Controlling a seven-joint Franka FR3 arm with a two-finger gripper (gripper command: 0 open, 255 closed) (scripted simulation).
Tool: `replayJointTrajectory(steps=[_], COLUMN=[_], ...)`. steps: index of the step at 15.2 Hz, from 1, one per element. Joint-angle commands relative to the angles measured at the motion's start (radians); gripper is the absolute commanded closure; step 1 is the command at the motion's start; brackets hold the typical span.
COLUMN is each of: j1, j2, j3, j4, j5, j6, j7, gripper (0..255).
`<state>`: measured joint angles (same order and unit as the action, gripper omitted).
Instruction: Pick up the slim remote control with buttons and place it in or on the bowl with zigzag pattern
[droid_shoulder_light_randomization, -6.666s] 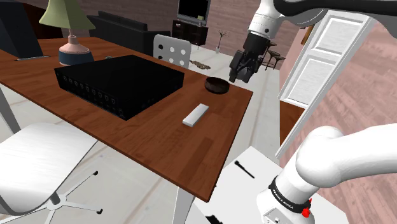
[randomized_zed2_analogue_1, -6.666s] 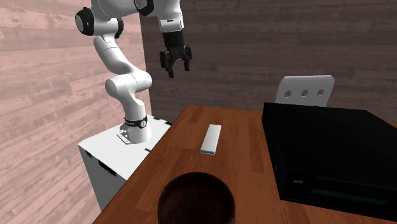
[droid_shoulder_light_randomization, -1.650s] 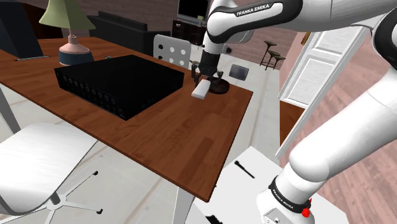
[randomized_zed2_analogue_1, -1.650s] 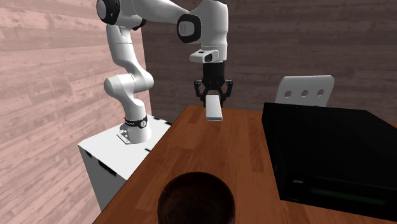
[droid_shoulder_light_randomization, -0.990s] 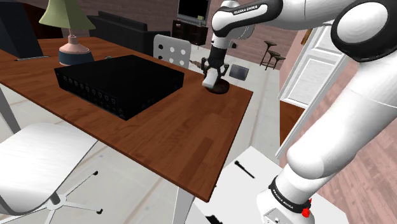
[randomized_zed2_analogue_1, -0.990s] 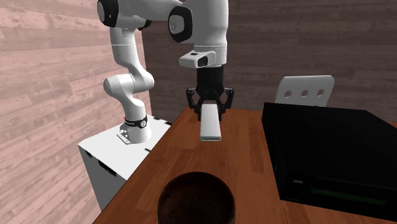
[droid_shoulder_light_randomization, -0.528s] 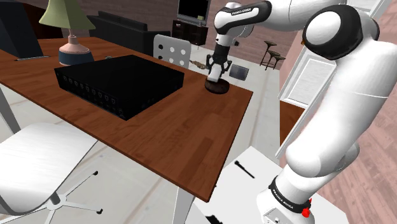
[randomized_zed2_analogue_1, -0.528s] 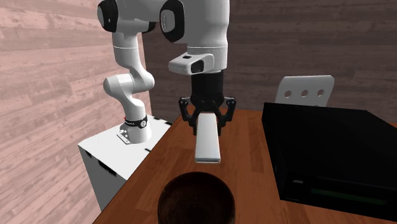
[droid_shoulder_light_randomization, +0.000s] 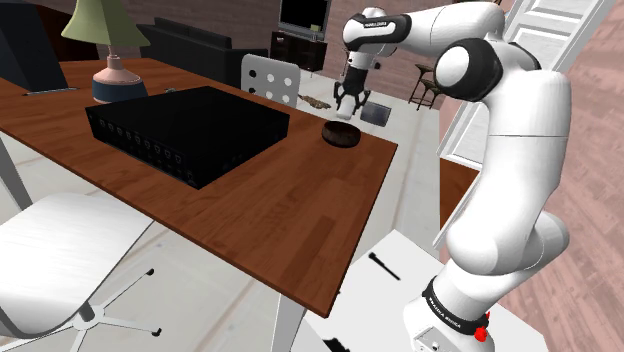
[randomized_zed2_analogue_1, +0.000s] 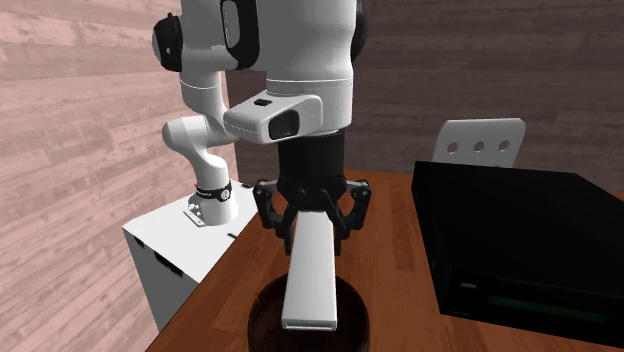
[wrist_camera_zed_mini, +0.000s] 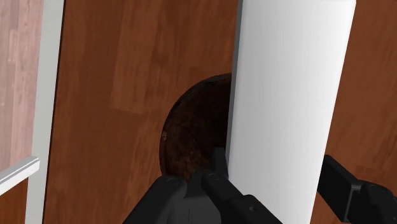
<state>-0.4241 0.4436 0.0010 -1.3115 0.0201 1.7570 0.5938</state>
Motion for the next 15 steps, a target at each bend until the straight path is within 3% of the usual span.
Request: replayJointTrajectory(steps=[1, 15], j1=[-0.02, -0.02], j2=[0.091, 0.095], j3=[-0.007, -0.006], j4=[0.146, -0.037], j5=[0.003, 0.004], j6=[-0.054, 0.132], j7=[-0.026, -0.03], gripper=[255, 255])
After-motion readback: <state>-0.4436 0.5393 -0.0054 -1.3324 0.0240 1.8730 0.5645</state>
